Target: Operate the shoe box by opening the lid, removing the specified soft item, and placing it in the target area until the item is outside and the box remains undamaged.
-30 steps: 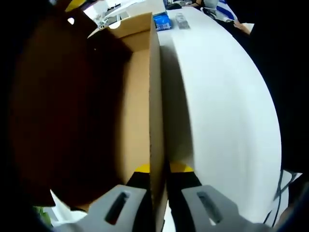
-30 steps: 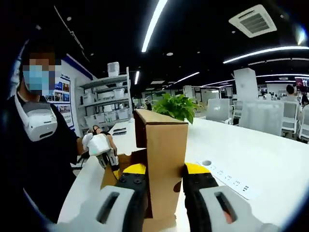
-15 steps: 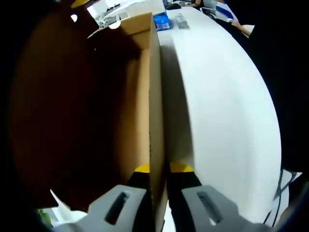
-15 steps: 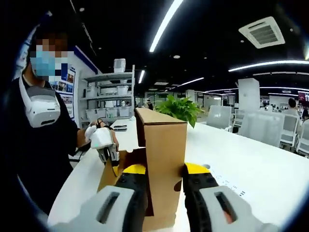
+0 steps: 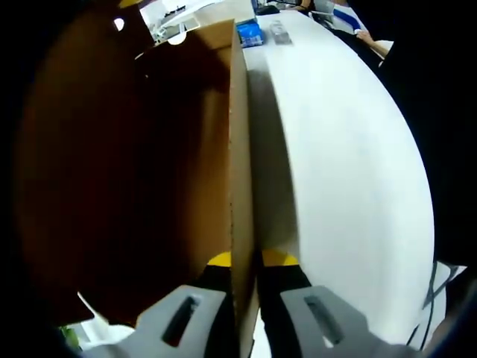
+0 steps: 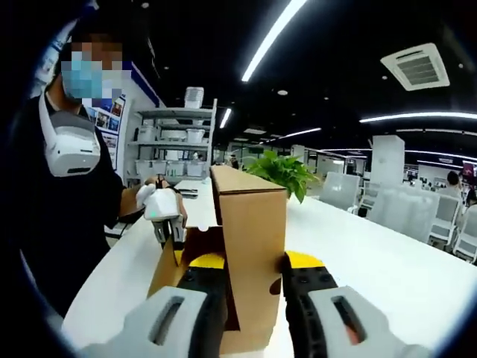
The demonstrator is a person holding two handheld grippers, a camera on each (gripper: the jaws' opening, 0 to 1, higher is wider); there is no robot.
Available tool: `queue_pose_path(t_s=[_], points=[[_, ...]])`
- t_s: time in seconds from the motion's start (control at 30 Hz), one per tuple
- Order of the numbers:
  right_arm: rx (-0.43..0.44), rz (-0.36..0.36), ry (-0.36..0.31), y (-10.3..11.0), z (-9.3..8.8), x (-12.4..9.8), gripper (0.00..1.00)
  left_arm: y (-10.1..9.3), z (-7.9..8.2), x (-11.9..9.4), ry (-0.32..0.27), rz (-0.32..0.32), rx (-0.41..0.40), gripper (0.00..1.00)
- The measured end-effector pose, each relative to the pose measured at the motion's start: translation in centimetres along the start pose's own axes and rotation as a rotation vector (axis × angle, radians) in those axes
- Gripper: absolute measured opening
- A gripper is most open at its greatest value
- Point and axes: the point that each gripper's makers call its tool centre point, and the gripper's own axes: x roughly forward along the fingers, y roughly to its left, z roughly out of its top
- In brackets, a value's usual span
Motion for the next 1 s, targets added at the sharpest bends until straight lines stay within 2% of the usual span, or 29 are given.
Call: queue_pose_path(t_s=[0.33,0.53,1.0], points=[[-0.016,-0.005,-0.023,0.2,-0.2,-0.3,0.27,0.1,0.0,0.0,-0.001,0.003,0.004,0.04],[-0.063,-0.001,-0.005,0.8,-0.4,-0.3,0.27,0.1,0.0,0.0,0.002,-0.001,-0.007,0.04],[-0.105,0.012,0.006,1.3,-0.5,-0.4,0.28,0.5,-0.4,0.1,0.005,0.006,-0.017,0.04]])
